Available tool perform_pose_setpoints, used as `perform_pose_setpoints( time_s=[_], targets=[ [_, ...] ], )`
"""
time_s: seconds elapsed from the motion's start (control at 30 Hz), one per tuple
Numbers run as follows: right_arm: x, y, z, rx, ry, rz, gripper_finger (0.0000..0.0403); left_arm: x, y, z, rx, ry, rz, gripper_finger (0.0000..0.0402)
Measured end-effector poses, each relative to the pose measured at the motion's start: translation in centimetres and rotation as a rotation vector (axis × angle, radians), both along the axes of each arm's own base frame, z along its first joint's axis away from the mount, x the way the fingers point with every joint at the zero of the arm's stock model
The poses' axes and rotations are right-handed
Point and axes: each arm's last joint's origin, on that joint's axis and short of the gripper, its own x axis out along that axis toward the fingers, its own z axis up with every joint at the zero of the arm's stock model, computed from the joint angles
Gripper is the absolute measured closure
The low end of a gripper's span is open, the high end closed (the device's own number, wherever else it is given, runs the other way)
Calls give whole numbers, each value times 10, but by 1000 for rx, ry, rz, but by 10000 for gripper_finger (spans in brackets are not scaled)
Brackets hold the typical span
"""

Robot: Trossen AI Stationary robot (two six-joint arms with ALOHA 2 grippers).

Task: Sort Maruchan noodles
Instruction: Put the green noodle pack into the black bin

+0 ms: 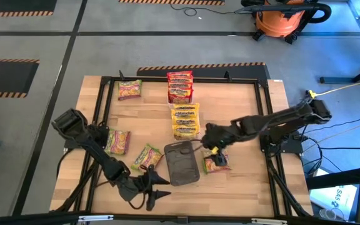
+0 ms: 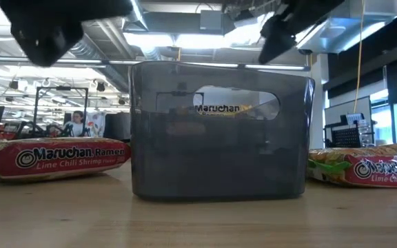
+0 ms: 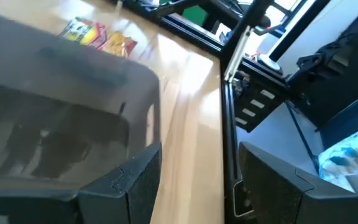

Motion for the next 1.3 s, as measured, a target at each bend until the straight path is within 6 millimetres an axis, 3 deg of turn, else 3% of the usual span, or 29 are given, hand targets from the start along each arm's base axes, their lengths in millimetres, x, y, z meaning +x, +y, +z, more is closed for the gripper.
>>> perform_pose_setpoints(
  time_s=[0.17,0.57,0.87,1.13,1.3],
  targets=[
    [-22,15,-1,6,-54,-35,75,17,-18,10,35,0,-13,194],
    [-68,61,-25,51,-43,-100,74,55,-66,3,38,20,-26,194],
    [-96,95,-27,31,-58,-120,75,92,-105,14,93,32,-74,194],
    [-126,108,-36,-17,-7,-253,75,106,-121,8,88,36,-76,194],
    [-134,102,-60,-16,-2,-377,75,107,-123,-4,37,46,-56,194]
  ],
)
